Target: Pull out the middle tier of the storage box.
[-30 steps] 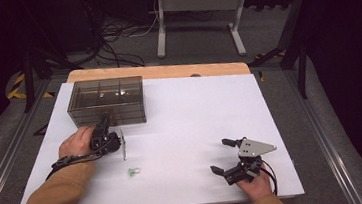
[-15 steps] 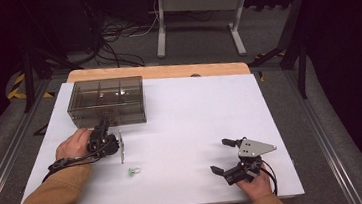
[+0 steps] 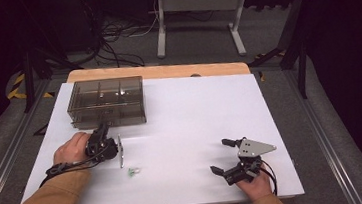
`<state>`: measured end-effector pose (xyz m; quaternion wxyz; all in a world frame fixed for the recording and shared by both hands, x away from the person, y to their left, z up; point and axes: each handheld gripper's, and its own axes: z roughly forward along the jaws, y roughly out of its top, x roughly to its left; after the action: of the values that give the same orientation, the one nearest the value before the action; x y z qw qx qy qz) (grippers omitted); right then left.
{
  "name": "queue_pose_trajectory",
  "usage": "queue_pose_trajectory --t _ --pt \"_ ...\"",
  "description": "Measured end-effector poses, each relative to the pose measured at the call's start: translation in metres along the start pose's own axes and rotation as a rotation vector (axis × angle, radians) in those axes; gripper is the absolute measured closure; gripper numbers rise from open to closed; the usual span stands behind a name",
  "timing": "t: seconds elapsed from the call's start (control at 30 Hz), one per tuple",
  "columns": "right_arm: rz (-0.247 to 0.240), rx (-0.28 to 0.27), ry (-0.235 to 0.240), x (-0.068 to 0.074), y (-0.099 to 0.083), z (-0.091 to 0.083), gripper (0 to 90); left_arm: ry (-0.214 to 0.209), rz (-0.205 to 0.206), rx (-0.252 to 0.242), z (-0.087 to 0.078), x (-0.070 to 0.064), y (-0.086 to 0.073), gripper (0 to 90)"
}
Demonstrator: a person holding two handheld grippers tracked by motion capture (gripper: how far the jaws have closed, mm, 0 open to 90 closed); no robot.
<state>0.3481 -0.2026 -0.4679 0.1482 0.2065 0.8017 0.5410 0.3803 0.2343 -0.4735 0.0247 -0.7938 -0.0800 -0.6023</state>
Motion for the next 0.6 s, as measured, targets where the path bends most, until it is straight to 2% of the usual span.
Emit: queue_pose_trajectory --t 0.23,0.27,0.33,0.43,0.6 --pt "0.000 0.000 0.002 0.0000 0.0000 0.0001 0.0 -0.014 -0.001 0.000 -0.0016 -0.0019 -0.0003 79.0" --pt "0.000 0.001 0.002 0.0000 0.0000 0.0001 0.0 -0.024 -0.014 -0.010 -0.0018 -0.0015 -0.0006 79.0" --pt "0.000 0.001 0.002 0.0001 0.0000 0.0001 0.0 -0.030 -0.014 -0.028 -0.0026 -0.0001 -0.0005 69.7" --pt "0.000 0.001 0.002 0.0001 0.0001 0.0002 0.0 -0.049 -0.027 -0.058 -0.0044 0.0023 -0.0015 67.5" --pt "0.000 0.000 0.003 0.0001 0.0000 0.0001 0.0 -0.091 -0.081 -0.111 -0.0085 0.0071 -0.0044 66.7"
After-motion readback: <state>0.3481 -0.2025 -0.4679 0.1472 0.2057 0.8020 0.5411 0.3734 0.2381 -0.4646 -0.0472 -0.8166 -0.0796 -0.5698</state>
